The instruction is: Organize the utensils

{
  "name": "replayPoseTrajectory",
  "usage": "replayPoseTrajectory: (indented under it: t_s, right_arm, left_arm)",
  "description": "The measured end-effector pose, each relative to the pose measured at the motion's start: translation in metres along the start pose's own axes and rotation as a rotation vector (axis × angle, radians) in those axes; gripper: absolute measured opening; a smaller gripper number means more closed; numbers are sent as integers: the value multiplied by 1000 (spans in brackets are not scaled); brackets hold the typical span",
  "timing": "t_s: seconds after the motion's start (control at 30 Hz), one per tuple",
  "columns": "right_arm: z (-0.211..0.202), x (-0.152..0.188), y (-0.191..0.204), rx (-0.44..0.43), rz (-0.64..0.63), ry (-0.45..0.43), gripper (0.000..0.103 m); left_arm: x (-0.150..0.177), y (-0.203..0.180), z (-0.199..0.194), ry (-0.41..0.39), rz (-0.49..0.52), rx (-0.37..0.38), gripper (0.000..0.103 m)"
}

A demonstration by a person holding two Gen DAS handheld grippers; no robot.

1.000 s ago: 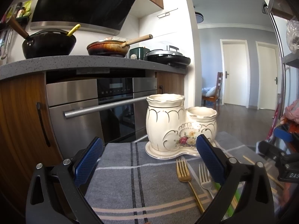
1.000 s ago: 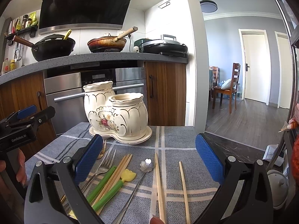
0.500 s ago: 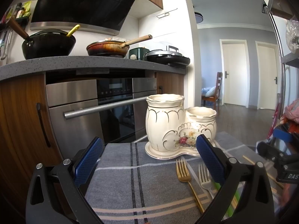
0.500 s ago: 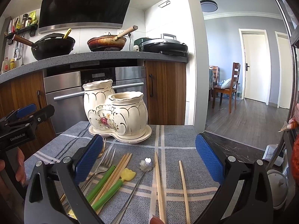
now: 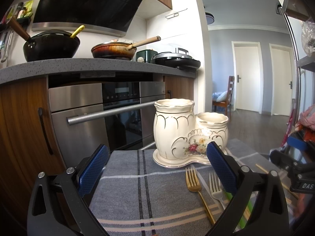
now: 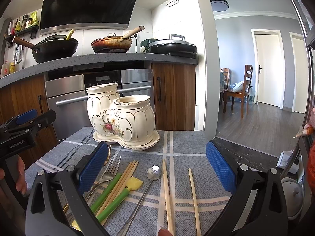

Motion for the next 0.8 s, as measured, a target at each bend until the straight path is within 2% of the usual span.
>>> replayPoseTrajectory:
  t_s: [0.6, 0.8]
  right_arm:
    - [2, 3, -3, -4, 9, 12, 98]
    - [0, -3, -12, 24, 13, 5, 98]
  left_arm:
    - [2, 1, 3, 8, 2, 1, 99]
    - [2, -3, 5, 19, 10, 14, 99]
Point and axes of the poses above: each gripper's, at about its wrist camera, not at the fingertips, and z roughly the way its jaws point, y to its left, x to its underside, the point moved 10 cm from there along z, roughly the way its jaws point, and after that the axes turned 8 degrees about x, right-handed, at the moved point
